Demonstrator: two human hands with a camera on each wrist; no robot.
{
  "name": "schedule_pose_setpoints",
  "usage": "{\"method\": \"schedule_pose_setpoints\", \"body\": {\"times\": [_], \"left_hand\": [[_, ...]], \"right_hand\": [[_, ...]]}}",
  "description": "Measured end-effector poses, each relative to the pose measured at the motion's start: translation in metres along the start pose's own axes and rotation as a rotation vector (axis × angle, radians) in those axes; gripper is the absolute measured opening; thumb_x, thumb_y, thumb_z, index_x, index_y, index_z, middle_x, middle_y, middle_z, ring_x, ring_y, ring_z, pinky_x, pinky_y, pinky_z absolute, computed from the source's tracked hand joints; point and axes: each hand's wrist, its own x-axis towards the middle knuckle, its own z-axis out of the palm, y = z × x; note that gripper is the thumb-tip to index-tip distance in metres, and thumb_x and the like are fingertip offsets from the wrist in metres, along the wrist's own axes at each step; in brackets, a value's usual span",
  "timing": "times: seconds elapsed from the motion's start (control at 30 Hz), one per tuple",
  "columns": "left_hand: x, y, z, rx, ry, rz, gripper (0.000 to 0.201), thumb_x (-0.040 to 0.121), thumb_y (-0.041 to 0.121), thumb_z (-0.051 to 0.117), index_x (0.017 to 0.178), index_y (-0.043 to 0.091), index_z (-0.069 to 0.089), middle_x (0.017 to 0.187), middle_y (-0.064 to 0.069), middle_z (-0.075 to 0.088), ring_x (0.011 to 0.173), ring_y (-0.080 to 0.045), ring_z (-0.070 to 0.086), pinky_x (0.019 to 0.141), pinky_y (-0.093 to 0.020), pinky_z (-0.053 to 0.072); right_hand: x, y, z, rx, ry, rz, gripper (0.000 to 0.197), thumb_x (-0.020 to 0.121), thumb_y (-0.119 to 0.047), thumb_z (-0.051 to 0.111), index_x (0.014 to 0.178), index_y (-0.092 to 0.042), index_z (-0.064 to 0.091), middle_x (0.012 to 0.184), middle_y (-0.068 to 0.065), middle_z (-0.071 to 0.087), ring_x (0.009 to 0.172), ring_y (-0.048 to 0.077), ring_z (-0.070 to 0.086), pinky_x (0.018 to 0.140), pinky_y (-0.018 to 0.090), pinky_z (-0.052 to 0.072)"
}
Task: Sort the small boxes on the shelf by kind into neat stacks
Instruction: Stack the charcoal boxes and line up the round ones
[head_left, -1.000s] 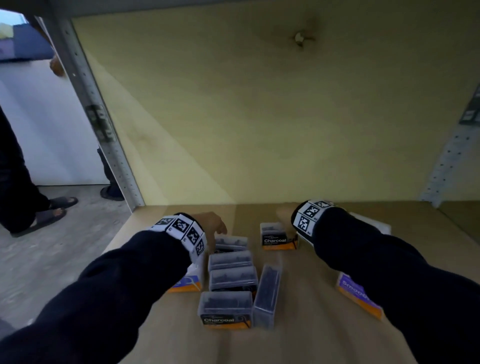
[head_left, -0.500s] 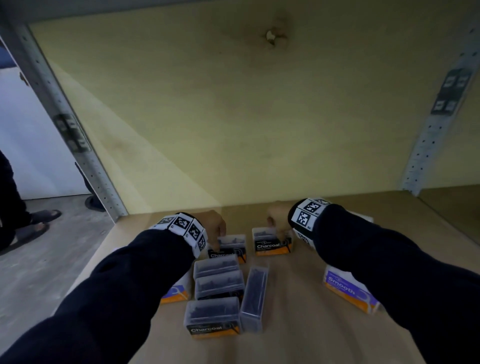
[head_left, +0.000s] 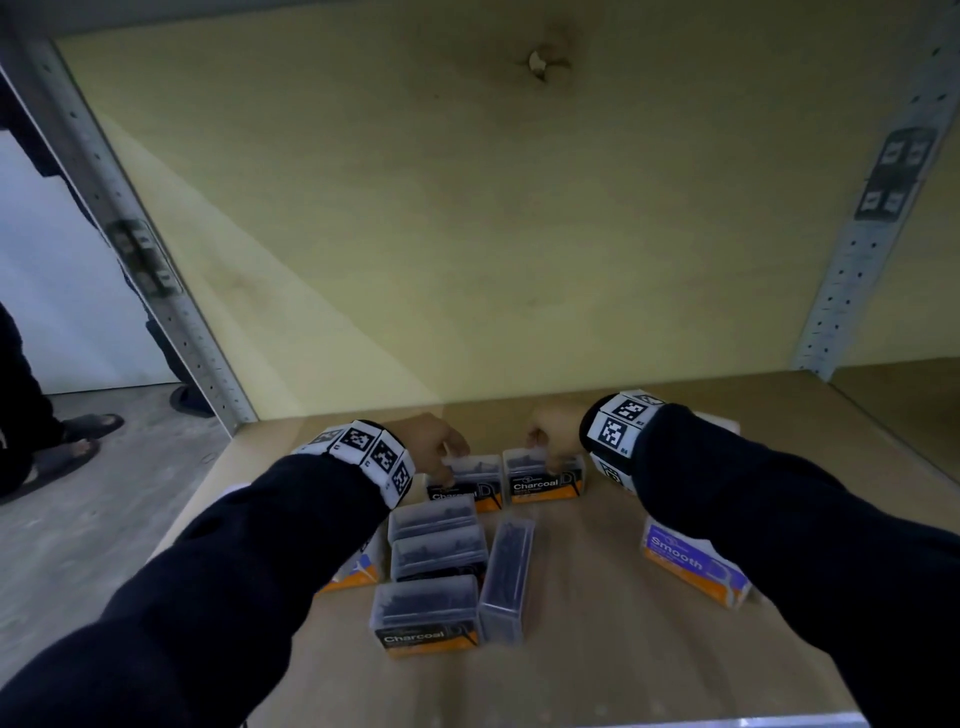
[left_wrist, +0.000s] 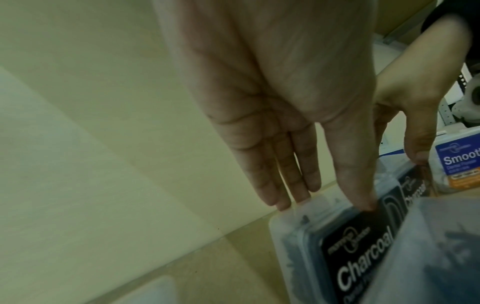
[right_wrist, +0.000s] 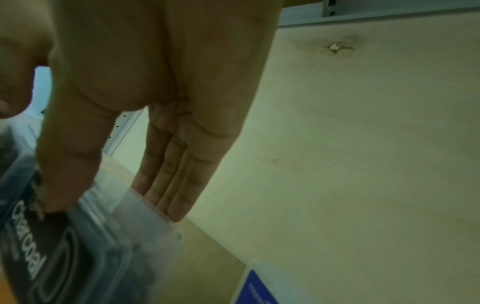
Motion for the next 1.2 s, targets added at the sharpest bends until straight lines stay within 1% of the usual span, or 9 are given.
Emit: {"method": "schedule_pose_setpoints", "body": {"times": [0.33,0.57,0.7,0.8,0.9,0.97,1.0,1.07,1.2], "left_hand": [[-0.006,0.007,0.002,0.005,0.057,-0.018,0.052,0.088,0.011,0.064,0.136,0.005,0.048,0.139,-0.012,0.052,0.125,-0.025,0.053,0.100,-0.031,0.042],[-0.006,0.007,0.003,0.008,0.066,-0.028,0.051,0.087,0.012,0.065,0.135,0.006,0.049,0.137,-0.011,0.054,0.123,-0.025,0.054,0.099,-0.030,0.042],[-0.009,0.002,0.005,-0.049,0.083,-0.020,0.054,0.086,0.012,0.066,0.136,0.006,0.047,0.138,-0.011,0.053,0.124,-0.025,0.053,0.102,-0.032,0.043],[-0.015,-0.002,0.005,-0.091,0.116,0.008,0.052,0.086,0.012,0.067,0.135,0.006,0.049,0.137,-0.012,0.054,0.123,-0.025,0.054,0.100,-0.031,0.045],[-0.024,-0.008,0.006,-0.124,0.121,0.022,0.041,0.086,0.010,0.066,0.126,0.005,0.059,0.127,-0.013,0.062,0.111,-0.024,0.060,0.083,-0.022,0.043],[-0.030,-0.013,0.009,-0.142,0.105,0.010,0.037,0.085,0.009,0.066,0.121,0.005,0.062,0.122,-0.013,0.065,0.096,-0.017,0.058,0.081,-0.019,0.039],[-0.033,-0.017,0.010,-0.147,0.087,-0.002,0.037,0.085,0.010,0.067,0.121,0.006,0.063,0.122,-0.012,0.065,0.095,-0.013,0.055,0.082,-0.019,0.039],[-0.039,-0.022,0.013,-0.150,0.052,-0.026,0.040,0.084,0.013,0.068,0.123,0.007,0.062,0.125,-0.010,0.064,0.097,-0.012,0.054,0.086,-0.021,0.040],[-0.046,-0.025,0.019,-0.143,-0.026,-0.048,0.043,0.085,0.014,0.067,0.127,0.007,0.059,0.129,-0.010,0.062,0.118,-0.023,0.058,0.086,-0.021,0.040]], "right_hand": [[-0.008,-0.005,0.005,0.058,0.036,0.038,0.047,0.084,-0.001,0.063,0.130,0.001,0.054,0.131,0.016,0.058,0.120,0.030,0.055,0.098,0.034,0.046],[-0.010,-0.010,0.005,0.042,0.034,0.036,0.052,0.082,0.000,0.065,0.132,-0.001,0.051,0.133,0.015,0.056,0.120,0.029,0.055,0.096,0.032,0.046],[-0.014,-0.015,0.003,0.036,0.028,0.040,0.059,0.084,-0.002,0.064,0.139,-0.001,0.043,0.140,0.014,0.050,0.126,0.028,0.050,0.102,0.032,0.043],[-0.024,-0.023,-0.001,0.046,0.080,-0.032,0.062,0.086,-0.002,0.062,0.143,-0.005,0.038,0.146,0.011,0.044,0.132,0.025,0.045,0.104,0.029,0.039],[-0.038,-0.034,0.000,0.047,0.035,-0.160,0.051,0.087,0.004,0.056,0.136,-0.008,0.049,0.142,0.010,0.049,0.128,0.023,0.048,0.091,0.024,0.041],[-0.046,-0.041,0.006,-0.018,-0.028,-0.258,0.048,0.088,0.004,0.054,0.133,-0.010,0.053,0.142,0.007,0.050,0.128,0.023,0.048,0.096,0.027,0.042],[-0.050,-0.044,0.009,-0.061,-0.053,-0.302,0.047,0.089,0.003,0.053,0.134,-0.012,0.053,0.142,0.006,0.050,0.128,0.023,0.047,0.100,0.029,0.041],[-0.055,-0.047,0.016,-0.117,-0.093,-0.354,0.050,0.088,0.001,0.055,0.136,-0.014,0.051,0.144,0.004,0.047,0.130,0.022,0.045,0.105,0.031,0.038],[-0.060,-0.045,0.028,-0.165,-0.063,-0.357,0.057,0.084,-0.004,0.063,0.137,-0.018,0.048,0.144,0.004,0.048,0.130,0.022,0.045,0.106,0.032,0.037]]}}
